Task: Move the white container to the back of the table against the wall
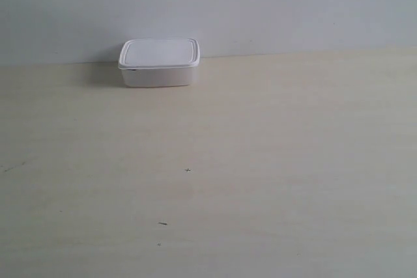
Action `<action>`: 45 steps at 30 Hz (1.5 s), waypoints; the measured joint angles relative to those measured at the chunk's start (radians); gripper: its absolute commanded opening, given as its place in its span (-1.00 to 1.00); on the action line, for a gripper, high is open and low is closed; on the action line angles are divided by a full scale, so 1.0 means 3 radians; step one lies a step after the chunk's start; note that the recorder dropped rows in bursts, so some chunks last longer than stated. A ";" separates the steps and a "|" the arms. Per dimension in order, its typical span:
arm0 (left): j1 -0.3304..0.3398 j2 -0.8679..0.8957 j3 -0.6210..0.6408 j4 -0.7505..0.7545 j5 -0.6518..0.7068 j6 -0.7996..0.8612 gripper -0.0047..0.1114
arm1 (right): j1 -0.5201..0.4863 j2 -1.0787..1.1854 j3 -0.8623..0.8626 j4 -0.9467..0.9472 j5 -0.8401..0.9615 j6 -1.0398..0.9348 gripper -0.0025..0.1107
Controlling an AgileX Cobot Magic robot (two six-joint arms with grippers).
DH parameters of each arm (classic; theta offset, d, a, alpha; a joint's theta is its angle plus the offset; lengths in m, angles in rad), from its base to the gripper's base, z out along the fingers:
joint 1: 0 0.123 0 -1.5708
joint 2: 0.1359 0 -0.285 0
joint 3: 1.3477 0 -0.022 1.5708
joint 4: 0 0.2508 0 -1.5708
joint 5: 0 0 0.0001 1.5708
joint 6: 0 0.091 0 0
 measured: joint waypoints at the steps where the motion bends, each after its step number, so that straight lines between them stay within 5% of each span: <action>1: 0.0000 0.0000 0.0000 0.0000 0.0000 0.0000 -0.92 | 0.0000 0.0000 0.0000 0.0000 0.0000 0.0000 -0.96; 13: 0.0000 0.0000 0.0006 0.0008 0.0120 0.0000 -0.92 | -0.0079 -0.0583 0.0206 0.0021 0.0057 0.0000 -0.96; 17: 0.0000 0.0101 0.0006 0.0008 0.0029 -0.0043 -0.92 | -0.0949 -0.1076 0.0335 0.0021 0.0106 0.0000 -0.96; 20: 0.0000 0.0178 0.0058 -0.0180 -0.0468 -0.0650 -0.92 | -0.1683 -0.1244 0.0347 0.0021 0.0332 0.0000 -0.96; 23: 0.0000 0.0183 0.0248 -0.0251 -0.0707 -0.0856 -0.92 | -0.1910 -0.1306 0.0347 0.0021 0.0563 0.0000 -0.96; 33: 0.0032 -0.0052 0.1015 -0.0278 -0.1056 -0.0937 -0.92 | -0.1959 -0.1286 0.0435 -0.0002 0.0941 0.0000 -0.96; 45: 0.0038 -0.0052 0.1052 -0.0292 -0.1139 -0.0944 -0.92 | -0.1959 -0.1273 0.0799 -0.0062 0.1486 0.0000 -0.96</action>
